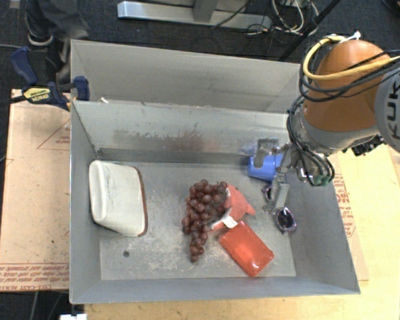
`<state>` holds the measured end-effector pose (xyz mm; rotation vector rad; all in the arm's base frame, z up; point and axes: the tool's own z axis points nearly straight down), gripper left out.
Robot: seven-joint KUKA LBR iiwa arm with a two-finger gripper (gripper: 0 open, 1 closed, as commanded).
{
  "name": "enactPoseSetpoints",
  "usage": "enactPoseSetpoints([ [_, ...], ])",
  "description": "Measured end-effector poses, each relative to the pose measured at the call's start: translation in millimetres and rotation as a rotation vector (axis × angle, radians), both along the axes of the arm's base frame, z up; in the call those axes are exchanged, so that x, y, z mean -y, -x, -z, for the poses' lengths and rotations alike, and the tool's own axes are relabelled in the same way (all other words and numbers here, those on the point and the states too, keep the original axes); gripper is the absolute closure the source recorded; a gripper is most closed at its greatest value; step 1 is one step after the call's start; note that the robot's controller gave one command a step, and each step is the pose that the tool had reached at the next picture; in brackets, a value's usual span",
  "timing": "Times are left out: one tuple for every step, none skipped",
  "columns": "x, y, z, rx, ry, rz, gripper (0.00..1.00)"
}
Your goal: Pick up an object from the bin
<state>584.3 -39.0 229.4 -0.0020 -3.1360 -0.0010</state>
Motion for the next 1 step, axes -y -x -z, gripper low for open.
enactPoseSetpoints([
  [-0.1,-0.8,-4.7,0.007,0.0,-0.001,0.0],
])
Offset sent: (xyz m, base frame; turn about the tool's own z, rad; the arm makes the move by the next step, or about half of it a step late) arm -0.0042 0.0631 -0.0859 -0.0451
